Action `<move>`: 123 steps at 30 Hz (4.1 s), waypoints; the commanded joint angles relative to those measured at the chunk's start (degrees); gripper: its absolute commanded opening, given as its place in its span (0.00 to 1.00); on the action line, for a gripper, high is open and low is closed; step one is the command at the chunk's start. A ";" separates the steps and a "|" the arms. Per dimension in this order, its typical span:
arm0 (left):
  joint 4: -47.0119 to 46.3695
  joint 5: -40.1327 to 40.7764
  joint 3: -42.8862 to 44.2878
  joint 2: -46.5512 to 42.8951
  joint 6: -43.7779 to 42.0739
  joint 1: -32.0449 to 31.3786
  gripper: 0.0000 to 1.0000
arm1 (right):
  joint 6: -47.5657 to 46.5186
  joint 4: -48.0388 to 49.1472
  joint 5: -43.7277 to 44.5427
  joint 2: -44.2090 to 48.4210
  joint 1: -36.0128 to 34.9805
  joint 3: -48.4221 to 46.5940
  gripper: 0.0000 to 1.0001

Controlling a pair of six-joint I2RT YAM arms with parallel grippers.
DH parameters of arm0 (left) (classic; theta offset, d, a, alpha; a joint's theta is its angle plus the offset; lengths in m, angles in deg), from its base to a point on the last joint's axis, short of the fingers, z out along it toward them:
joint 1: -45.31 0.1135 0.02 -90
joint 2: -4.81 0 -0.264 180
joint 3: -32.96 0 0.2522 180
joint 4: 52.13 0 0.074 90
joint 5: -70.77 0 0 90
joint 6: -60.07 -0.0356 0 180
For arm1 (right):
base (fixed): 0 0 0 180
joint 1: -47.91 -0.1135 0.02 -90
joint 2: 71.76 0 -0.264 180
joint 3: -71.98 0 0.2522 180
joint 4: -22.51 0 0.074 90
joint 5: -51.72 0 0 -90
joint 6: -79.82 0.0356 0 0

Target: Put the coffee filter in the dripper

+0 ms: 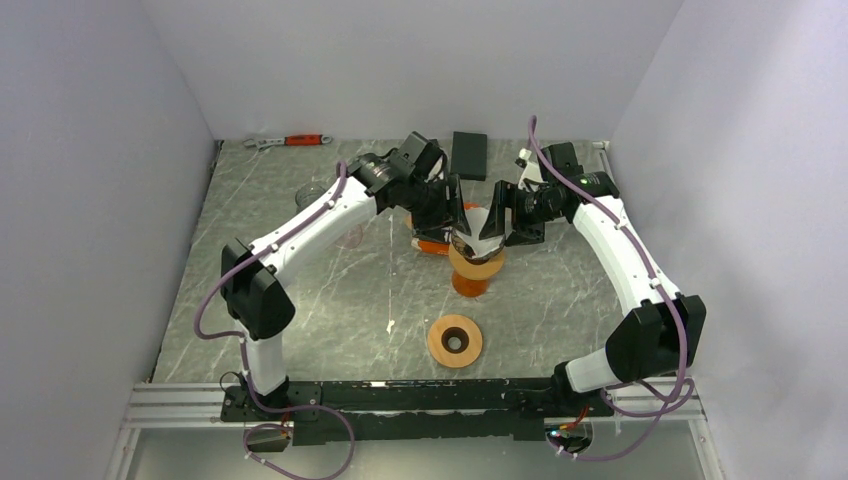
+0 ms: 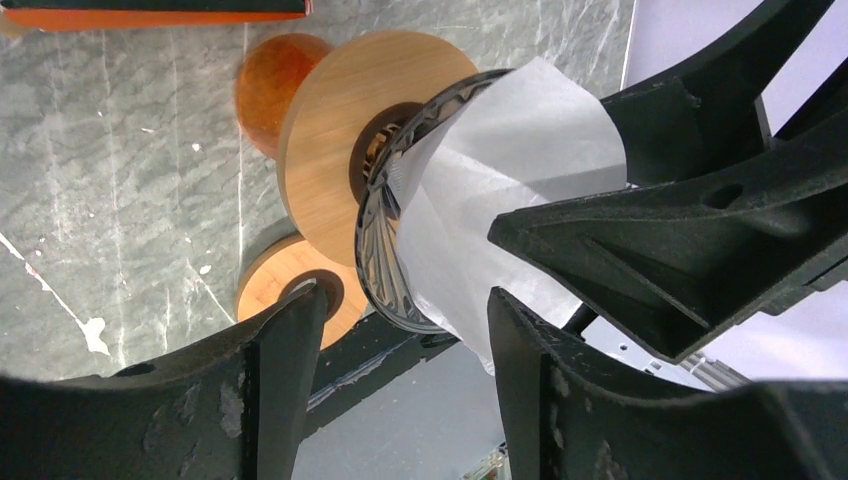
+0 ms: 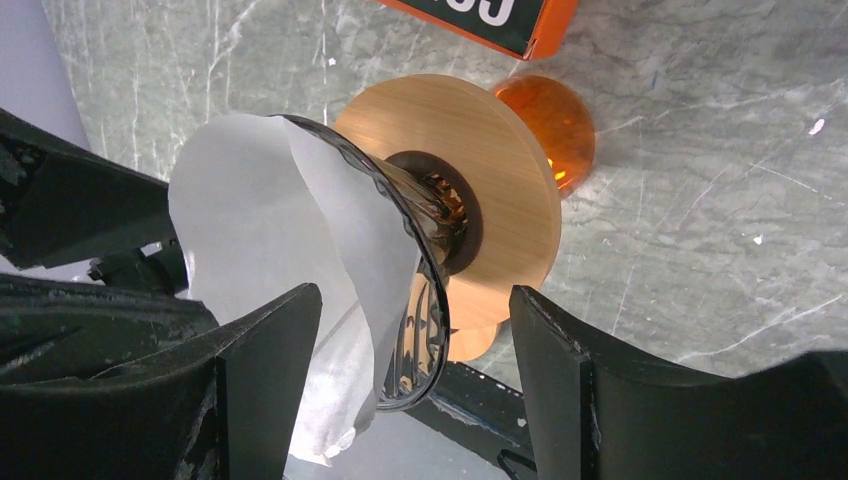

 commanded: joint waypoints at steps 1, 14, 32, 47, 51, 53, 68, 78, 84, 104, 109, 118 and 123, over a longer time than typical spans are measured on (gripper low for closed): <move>4.57 1.32 4.82 0.86 0.30 -1.36 0.68 | 0.22 0.24 -0.75 0.99 0.23 0.45 0.73; 7.84 1.20 5.04 4.11 2.03 -2.92 0.69 | 0.24 0.50 -0.35 1.03 0.28 1.68 0.75; 10.98 4.22 4.43 5.51 -0.42 -2.93 0.53 | -2.72 -1.01 4.70 -0.04 0.23 2.93 0.60; 6.16 2.78 4.03 4.57 -1.33 -2.92 0.58 | -2.84 -0.88 3.19 -0.46 0.22 0.87 0.61; 3.11 1.94 3.96 4.35 -0.90 -2.92 0.63 | -0.92 0.83 -0.48 -0.26 0.23 0.11 0.65; 2.90 1.78 4.43 5.04 -0.79 -2.84 0.64 | 0.01 1.90 -2.13 -0.38 0.23 0.37 0.67; 4.86 1.94 4.72 8.28 -0.76 -2.57 0.51 | -1.76 2.24 3.35 -1.59 0.24 4.32 0.58; 7.02 2.86 4.47 9.00 -1.47 -1.89 0.40 | -2.57 1.89 4.46 -3.12 0.24 4.73 0.44; 6.90 2.65 4.11 8.75 -1.49 -1.50 0.38 | -3.01 1.33 4.48 -3.34 0.23 3.77 0.44; 7.73 2.38 4.57 9.52 -2.35 -0.86 0.39 | -3.92 -0.84 4.82 -3.56 0.23 1.09 0.47; 8.08 3.25 6.65 8.34 -2.50 -0.81 0.46 | -3.99 -3.38 5.16 -3.11 0.23 -3.71 0.50; 6.52 1.61 7.52 5.44 -1.35 -0.65 0.58 | -3.41 -6.26 3.75 -2.25 0.23 -7.78 0.57; 4.93 1.25 7.05 3.36 -0.70 -0.39 0.61 | -2.87 -6.73 3.13 -1.28 0.23 -8.02 0.57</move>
